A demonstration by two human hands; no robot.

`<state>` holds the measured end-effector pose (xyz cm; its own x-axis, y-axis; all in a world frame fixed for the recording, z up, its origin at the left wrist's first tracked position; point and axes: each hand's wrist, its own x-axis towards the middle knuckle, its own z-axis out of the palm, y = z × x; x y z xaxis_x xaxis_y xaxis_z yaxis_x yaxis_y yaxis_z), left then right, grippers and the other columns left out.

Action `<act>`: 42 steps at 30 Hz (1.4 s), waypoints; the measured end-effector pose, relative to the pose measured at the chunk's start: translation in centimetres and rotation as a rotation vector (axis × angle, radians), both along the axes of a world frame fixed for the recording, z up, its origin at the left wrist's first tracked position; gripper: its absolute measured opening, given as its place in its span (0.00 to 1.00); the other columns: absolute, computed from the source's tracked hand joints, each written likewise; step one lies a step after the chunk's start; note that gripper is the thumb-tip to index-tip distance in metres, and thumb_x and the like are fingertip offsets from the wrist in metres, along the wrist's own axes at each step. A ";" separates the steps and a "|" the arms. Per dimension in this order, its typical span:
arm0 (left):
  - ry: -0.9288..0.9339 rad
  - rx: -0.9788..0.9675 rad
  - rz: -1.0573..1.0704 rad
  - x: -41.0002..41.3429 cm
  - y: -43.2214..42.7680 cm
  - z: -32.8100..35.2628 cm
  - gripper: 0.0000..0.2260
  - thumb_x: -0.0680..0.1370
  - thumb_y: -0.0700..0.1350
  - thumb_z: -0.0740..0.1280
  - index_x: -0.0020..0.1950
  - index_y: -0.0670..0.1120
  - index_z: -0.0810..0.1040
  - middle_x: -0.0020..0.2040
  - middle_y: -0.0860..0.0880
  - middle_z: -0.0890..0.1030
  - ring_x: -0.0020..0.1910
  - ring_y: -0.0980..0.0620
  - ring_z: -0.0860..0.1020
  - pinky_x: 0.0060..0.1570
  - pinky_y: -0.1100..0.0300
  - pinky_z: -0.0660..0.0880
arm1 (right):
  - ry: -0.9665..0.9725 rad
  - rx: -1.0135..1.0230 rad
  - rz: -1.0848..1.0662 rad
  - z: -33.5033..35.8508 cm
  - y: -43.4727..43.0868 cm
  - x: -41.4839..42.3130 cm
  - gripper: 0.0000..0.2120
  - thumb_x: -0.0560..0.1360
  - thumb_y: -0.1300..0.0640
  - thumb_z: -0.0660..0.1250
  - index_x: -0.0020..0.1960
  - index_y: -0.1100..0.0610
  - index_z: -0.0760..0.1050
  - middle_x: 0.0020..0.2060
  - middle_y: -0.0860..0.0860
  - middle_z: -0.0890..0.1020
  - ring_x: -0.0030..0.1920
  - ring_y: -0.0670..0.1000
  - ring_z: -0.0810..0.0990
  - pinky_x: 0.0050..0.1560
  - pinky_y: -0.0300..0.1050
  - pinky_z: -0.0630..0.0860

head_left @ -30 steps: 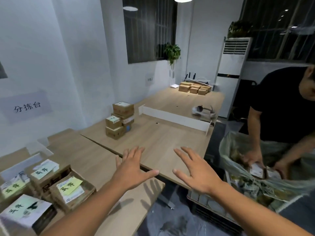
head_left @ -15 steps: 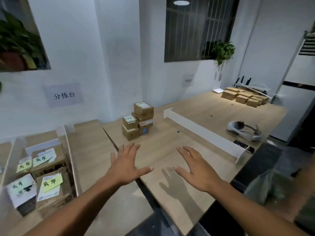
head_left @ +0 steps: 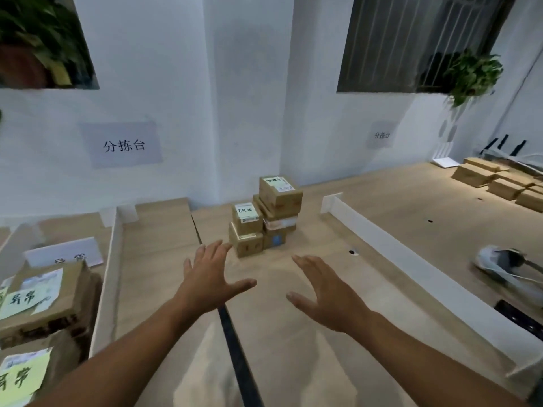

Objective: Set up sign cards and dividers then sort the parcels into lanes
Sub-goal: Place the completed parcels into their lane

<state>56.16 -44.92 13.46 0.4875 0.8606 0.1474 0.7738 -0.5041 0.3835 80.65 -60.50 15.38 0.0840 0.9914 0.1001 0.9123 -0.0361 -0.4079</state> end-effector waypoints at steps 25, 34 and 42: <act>-0.423 -0.243 0.117 14.9 35.3 -17.9 0.37 0.74 0.51 0.78 0.77 0.57 0.61 0.71 0.53 0.77 0.67 0.51 0.76 0.57 0.60 0.72 | 0.029 0.064 -0.066 -17.6 44.8 6.3 0.30 0.77 0.55 0.69 0.78 0.55 0.67 0.75 0.61 0.59 0.75 0.61 0.59 0.73 0.59 0.67; -0.532 -0.156 0.119 11.5 25.3 -9.6 0.37 0.71 0.51 0.79 0.73 0.61 0.63 0.65 0.65 0.77 0.61 0.58 0.80 0.57 0.56 0.80 | 0.196 0.209 0.081 -9.9 33.9 5.1 0.33 0.73 0.60 0.74 0.76 0.59 0.67 0.68 0.59 0.65 0.70 0.59 0.69 0.68 0.54 0.74; -0.690 0.019 0.050 3.9 10.2 2.9 0.37 0.68 0.50 0.81 0.66 0.71 0.64 0.64 0.71 0.75 0.61 0.66 0.77 0.53 0.72 0.76 | 0.237 0.428 0.218 1.9 20.9 0.3 0.39 0.72 0.58 0.77 0.78 0.59 0.64 0.72 0.54 0.68 0.73 0.48 0.65 0.73 0.39 0.64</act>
<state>60.01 -34.67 16.33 0.2369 0.8739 0.4244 0.3787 -0.4854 0.7880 80.99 -39.60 17.30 -0.0502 0.8633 0.5022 0.7608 0.3588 -0.5407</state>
